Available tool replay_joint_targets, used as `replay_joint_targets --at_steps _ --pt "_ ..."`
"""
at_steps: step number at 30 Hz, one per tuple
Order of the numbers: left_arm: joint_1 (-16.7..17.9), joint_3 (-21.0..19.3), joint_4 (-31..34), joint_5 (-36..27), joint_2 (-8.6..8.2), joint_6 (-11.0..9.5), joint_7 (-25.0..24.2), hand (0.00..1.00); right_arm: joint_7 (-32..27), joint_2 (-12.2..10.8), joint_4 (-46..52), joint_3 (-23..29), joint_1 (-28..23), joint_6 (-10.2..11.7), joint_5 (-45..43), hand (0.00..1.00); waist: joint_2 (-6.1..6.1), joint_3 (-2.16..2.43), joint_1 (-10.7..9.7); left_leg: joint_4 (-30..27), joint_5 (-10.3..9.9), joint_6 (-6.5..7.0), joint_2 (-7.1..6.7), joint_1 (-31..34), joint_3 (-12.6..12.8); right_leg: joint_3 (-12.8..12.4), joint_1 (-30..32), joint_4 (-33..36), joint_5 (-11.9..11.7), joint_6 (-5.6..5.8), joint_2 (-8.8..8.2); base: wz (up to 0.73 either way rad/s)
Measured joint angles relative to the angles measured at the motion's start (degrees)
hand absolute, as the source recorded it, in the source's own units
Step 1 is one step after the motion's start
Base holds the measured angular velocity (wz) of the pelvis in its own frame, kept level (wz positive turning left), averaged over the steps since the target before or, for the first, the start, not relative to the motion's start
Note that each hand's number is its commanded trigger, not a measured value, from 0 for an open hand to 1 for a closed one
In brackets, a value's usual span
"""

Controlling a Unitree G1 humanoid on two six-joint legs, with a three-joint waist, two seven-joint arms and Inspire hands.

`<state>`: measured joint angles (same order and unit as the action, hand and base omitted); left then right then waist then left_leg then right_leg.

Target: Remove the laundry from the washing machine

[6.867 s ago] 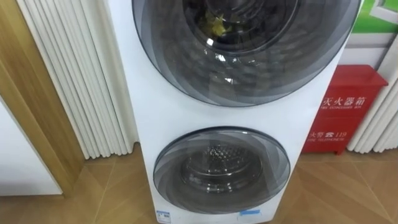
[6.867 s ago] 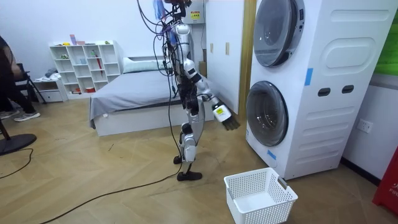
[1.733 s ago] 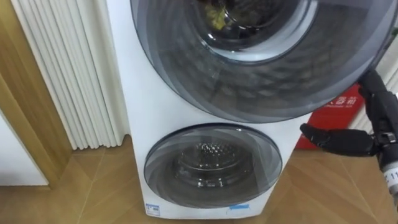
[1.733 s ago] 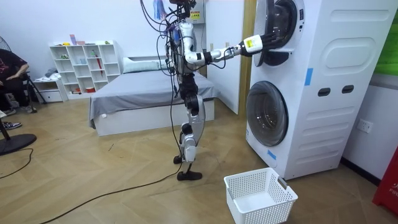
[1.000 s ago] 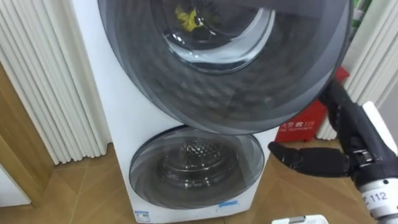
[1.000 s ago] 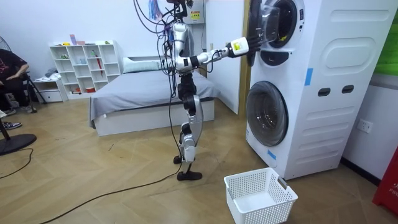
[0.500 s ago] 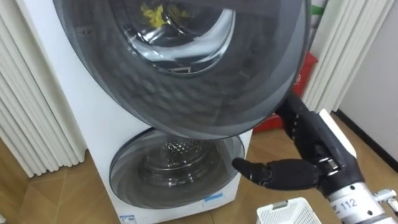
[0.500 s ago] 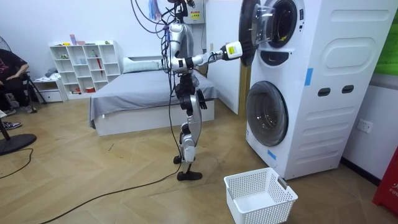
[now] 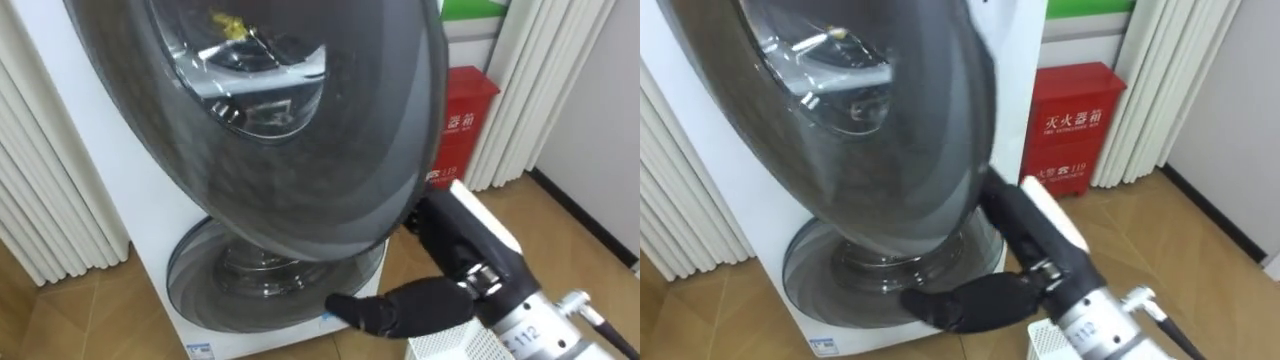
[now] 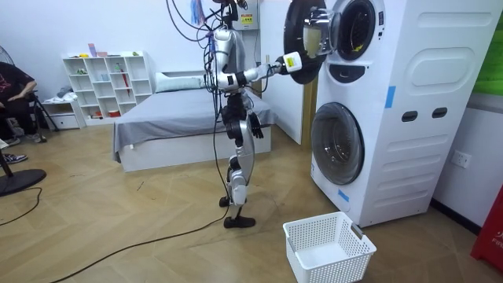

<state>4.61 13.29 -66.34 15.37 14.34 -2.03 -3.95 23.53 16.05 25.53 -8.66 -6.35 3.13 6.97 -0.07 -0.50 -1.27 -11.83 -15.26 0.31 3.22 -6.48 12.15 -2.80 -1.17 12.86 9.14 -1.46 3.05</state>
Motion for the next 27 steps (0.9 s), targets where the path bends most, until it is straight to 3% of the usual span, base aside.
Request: replay_joint_targets --at_steps 9,14,17,24,27 --pt "-0.07 0.28 -0.02 0.0 0.66 0.19 -0.02 0.0 6.14 -0.04 0.43 -2.19 2.76 0.0 -0.1 0.0 -1.18 0.07 0.37 -1.02 0.08 -0.12 -0.13 1.63 -2.92 2.18 -0.19 -0.51 0.06 -0.09 -0.27 0.15" --pt "-0.44 0.13 -0.02 -0.03 1.01 -0.47 -0.39 0.0 8.94 -0.04 0.74 -3.8 3.11 0.05 -0.16 0.0 -1.55 0.05 3.17 -1.06 0.22 -0.29 -0.15 1.89 -4.41 3.7 -0.73 -1.12 0.05 -0.16 -0.41 0.15" --pt "-0.44 0.13 -0.03 -0.01 1.07 -0.47 -0.67 0.0 9.25 -0.05 1.2 -5.43 3.65 0.05 -0.13 0.0 -2.08 -0.13 3.87 -1.06 0.42 -0.48 -0.5 2.06 -6.83 6.29 -1.8 -1.86 0.31 -0.48 -1.03 0.37" --pt "-0.32 -1.44 -0.22 -0.04 0.81 -0.39 -0.64 0.0 10.09 -0.29 1.54 -8.78 4.15 0.05 -0.31 0.0 -2.67 0.07 7.88 -1.72 0.46 -0.54 -0.95 3.12 -10.79 10.49 -3.36 -3.17 0.4 -0.51 -1.73 0.32" --pt "0.16 -2.79 -0.2 -0.08 0.76 -0.38 -0.69 0.0 10.94 -0.34 1.54 -10.24 4.15 0.05 -0.47 0.0 -2.87 0.13 8.7 -1.76 0.46 -0.54 -1.12 3.14 -12.13 11.81 -3.94 -3.18 0.47 -0.4 -1.88 0.26"
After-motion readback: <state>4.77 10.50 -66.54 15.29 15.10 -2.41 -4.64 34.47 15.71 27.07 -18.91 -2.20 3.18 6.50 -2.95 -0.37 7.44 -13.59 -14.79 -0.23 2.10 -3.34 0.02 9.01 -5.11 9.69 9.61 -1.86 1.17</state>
